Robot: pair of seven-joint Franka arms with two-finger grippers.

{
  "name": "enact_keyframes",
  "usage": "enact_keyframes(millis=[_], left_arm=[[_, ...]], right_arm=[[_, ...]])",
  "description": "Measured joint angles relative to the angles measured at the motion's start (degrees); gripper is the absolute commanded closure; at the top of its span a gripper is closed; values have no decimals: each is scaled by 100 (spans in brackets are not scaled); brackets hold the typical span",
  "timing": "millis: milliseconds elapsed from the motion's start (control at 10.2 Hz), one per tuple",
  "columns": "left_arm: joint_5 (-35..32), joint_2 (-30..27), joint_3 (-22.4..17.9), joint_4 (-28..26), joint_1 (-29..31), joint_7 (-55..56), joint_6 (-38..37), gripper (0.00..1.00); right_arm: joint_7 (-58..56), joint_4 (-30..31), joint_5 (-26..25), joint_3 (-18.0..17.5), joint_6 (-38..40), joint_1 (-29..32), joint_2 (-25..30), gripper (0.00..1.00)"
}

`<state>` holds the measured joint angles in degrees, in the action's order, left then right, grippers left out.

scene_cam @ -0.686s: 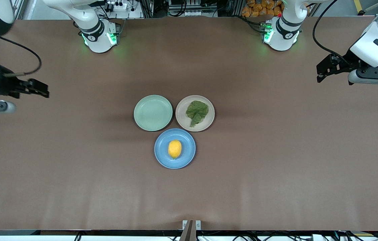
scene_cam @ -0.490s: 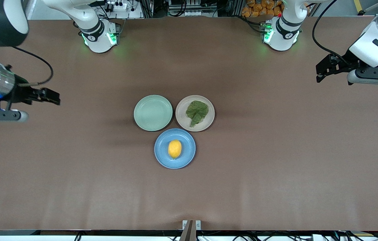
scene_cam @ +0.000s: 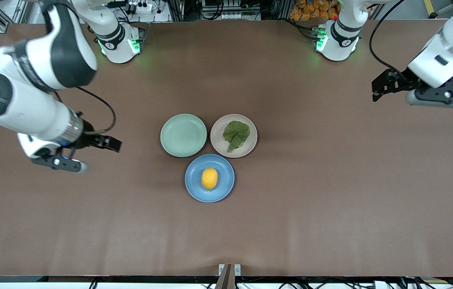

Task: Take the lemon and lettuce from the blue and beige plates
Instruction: 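Move the left gripper over the lettuce while the right gripper approaches the lemon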

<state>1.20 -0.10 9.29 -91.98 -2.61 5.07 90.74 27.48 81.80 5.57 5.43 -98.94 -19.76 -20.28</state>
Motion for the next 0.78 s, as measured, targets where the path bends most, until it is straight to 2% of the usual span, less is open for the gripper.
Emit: enact_keyframes(millis=[392,784], left_arm=[[274,745,117,2,-566,712,521,0],[283,1572,135,-4,-1369,1656,1300,0]], right_arm=[[544,-9,15,-237,-639,-90,-380,0],[-431,130,12,-255,-537,282,-172,0]])
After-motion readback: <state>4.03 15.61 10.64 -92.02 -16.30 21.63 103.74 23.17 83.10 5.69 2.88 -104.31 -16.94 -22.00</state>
